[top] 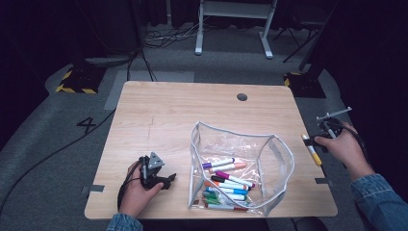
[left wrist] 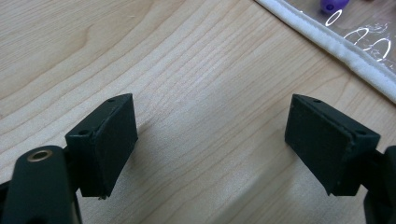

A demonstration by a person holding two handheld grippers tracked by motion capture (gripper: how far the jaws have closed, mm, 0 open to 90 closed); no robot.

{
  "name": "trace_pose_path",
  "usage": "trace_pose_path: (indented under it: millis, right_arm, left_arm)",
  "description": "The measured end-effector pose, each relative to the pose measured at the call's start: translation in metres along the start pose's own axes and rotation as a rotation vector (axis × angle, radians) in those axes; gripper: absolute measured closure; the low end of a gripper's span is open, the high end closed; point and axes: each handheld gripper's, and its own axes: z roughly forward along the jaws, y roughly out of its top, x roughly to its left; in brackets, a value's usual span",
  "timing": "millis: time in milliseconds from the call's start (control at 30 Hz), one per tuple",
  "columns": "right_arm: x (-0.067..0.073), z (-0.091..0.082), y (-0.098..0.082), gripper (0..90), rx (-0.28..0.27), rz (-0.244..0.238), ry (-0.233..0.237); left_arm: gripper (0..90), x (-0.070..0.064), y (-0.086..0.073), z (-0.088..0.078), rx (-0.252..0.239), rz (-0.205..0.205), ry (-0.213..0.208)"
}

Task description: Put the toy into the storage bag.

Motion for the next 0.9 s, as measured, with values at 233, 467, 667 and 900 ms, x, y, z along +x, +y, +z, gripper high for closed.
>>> trace_pose_path:
  millis: [233, 467, 667, 900]
  right_arm:
    - [-0.019, 0.029, -0.014, 62.7, 0.035, 0.036, -0.027]
    - [-0.031, 0.050, -0.022, 63.7, 0.064, 0.075, -0.056]
    - [-0.040, 0.063, -0.027, 63.9, 0.079, 0.095, -0.076]
    - [-0.041, 0.076, -0.029, 73.7, 0.118, 0.111, -0.063]
  left_arm:
    - [17.3, 0.000, 0.000, 0.000, 0.000, -0.001, 0.000]
    - [17.2, 0.000, 0.000, 0.000, 0.000, -0.002, -0.002]
    - [17.2, 0.000, 0.000, 0.000, 0.000, -0.001, 0.000]
    - [17.2, 0.000, 0.000, 0.000, 0.000, 0.000, 0.000]
